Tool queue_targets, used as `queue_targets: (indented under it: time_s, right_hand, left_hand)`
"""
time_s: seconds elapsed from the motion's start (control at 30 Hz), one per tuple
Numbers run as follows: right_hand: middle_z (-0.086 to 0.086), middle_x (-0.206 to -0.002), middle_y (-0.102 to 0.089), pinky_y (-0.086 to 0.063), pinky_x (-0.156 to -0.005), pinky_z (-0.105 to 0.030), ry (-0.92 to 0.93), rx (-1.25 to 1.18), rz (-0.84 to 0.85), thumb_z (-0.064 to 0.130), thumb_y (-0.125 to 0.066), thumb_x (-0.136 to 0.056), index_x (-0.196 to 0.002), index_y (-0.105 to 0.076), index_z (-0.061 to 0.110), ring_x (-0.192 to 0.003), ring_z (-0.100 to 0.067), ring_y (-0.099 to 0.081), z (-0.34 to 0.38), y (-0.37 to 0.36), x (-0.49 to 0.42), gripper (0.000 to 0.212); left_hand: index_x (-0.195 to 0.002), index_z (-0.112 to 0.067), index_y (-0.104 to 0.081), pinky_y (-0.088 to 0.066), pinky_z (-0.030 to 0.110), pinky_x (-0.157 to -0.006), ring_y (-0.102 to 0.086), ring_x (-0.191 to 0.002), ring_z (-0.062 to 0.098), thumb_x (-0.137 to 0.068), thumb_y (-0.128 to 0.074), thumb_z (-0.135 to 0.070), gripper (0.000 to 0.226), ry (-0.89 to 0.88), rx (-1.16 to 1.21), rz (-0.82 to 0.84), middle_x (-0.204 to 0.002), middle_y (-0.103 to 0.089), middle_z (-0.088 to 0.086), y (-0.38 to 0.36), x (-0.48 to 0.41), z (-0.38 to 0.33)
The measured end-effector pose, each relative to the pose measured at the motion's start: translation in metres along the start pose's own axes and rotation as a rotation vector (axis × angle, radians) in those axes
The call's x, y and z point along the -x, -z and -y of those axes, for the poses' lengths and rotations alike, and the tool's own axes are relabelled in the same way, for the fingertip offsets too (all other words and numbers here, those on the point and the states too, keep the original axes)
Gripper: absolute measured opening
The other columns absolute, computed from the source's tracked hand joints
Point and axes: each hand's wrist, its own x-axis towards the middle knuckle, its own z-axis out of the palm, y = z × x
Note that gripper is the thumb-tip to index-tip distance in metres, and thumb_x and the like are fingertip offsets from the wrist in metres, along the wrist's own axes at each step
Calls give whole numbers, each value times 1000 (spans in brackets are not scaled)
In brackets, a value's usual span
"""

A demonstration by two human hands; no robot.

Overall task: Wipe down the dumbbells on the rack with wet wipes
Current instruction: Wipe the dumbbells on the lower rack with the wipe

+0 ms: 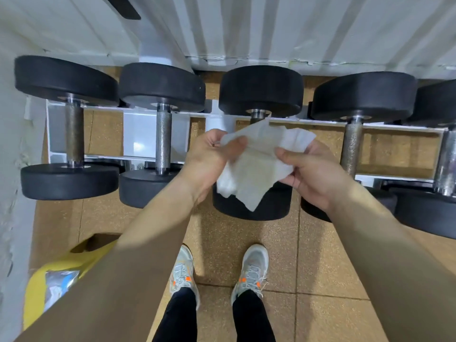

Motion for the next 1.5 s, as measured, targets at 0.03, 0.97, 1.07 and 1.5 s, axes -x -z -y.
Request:
queue_targets:
  time_s: [0.03,0.97,1.07,1.5]
  right_hand:
    - [-8,-114,-75,-63,-77,-35,-10,-32,-43,-1,-62,-95,-125,-64,12,-103,-25,-74,-2,2,-3,32]
    - [-9,-108,-62,-60,-88,-47,-116,360,-519,-4,-66,-82,-100,-53,19,-96,-29,-67,-33,11,-54,32]
    - [-6,-120,-51,-45,-100,-45,241,722,-789,12,-64,-81,-119,-51,13,-110,-32,-55,-32,-9,-40,40]
    - [-4,-99,-68,-56,-86,-38,-116,296,-345,38,-82,-78,-110,-56,12,-90,-27,-68,-8,-71,-112,49]
  left_hand:
    - [-83,-17,-60,-62,40,-74,-74,-92,32,-87,-79,-26,21,-11,-41,-43,-98,-76,12,-1,-5,1]
    - [-134,-25,-46,-44,19,-71,-58,-91,13,-85,-81,-38,62,-166,-553,-275,-89,-53,-17,-8,-79,22]
    - [-136,-26,-46,-50,27,-82,-60,-98,12,-82,-79,-49,67,-93,-536,-269,-106,-58,-14,-5,-73,26]
    - [-106,-29,-56,-53,37,-82,-63,-83,12,-95,-54,-15,18,-93,-108,-586,-99,-63,-12,-32,-28,64]
